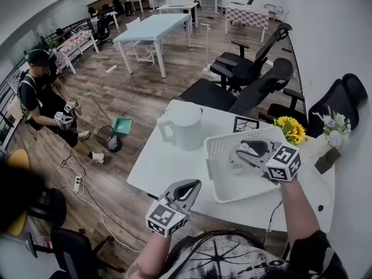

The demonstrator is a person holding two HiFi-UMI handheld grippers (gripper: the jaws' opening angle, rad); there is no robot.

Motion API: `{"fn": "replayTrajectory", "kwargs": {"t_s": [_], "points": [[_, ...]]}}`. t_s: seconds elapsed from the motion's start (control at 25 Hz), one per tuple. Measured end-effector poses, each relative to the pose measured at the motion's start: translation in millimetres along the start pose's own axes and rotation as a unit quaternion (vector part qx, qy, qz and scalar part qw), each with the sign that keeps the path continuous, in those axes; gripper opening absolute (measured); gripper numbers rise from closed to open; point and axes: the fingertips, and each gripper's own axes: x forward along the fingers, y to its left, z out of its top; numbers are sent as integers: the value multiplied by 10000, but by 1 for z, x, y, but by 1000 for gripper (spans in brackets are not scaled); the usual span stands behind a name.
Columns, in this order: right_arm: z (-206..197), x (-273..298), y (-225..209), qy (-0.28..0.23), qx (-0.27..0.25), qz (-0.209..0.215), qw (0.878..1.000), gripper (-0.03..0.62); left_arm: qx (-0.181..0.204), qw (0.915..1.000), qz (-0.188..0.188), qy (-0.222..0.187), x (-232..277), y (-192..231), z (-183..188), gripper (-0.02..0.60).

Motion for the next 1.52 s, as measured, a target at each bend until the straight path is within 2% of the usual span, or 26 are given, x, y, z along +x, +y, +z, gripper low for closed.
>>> {"fn": "replayTrajectory", "kwargs": {"t_s": [0.4,0.68,0.96,1.12,1.32,1.52], "points": [[25,-44,0,-584,289,-903,9938,156,150,9965,-806,-149,7,-18,9,11],[48,-86,6,-967,271,-1292,9865,156,234,9932,-1117,-223,9,-37,18,11],[67,-146,10,-1293,151,-1449,9808,156,394,9916,-1201,-288,12,-75,35,11],[69,-182,17,-1412,133,-1476,9788,156,480,9924,-1101,-281,13,-102,43,11],[58,-226,22,-1471,107,-1520,9773,156,455,9939,-953,-332,22,-134,49,11],[34,-271,29,-1407,154,-1506,9784,156,464,9934,-1004,-317,42,-181,51,11]]}}
